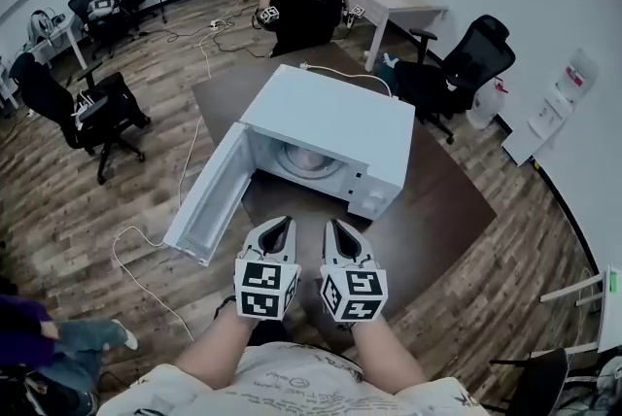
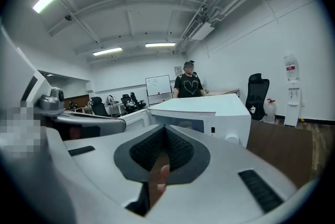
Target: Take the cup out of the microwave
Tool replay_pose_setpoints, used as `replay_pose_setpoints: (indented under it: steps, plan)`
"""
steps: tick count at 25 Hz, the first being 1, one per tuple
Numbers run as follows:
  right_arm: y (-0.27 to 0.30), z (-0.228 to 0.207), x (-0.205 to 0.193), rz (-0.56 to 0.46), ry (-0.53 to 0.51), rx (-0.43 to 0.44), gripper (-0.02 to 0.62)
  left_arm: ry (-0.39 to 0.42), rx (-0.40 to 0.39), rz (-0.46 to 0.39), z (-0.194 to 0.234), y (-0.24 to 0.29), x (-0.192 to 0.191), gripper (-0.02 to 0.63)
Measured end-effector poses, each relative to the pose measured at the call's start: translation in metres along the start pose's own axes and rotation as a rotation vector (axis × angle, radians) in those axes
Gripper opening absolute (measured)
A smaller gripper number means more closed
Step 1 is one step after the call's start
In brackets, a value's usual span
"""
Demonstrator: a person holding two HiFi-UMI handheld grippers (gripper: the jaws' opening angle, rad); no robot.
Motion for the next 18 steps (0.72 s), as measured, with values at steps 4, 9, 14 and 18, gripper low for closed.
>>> replay_pose_setpoints:
  steps: [4, 9, 14, 18]
  plan:
    - [0.041, -0.013, -0.005, 0.012, 0.015, -0.013, 0.014, 0.007, -0.033, 0.012, 0.018, 0.035, 0.003, 0.011]
    - [0.087, -0.03, -0.018, 0.001, 0.054, -0.046, 0.015, 0.02, -0.066, 0.027, 0.035, 0.069, 0.001, 0.011]
    - [0.125, -0.049, -0.034, 0.009, 0.115, -0.055, 0.017, 0.017, -0.092, 0.071, 0.05, 0.094, -0.015, 0.011]
    - [0.154, -0.063, -0.044, 0.048, 0.073, 0.003, 0.06, 0.029, -0.108, 0.097, 0.054, 0.111, -0.022, 0.011]
Point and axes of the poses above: the fingertips, and each gripper's own axes: y forward along the fingers, z to its left, x out of its top, the point moved 5 cm from there along -y, backward along the fingers, and after that the axes turned 14 degrees about x, right-handed, at the moved point
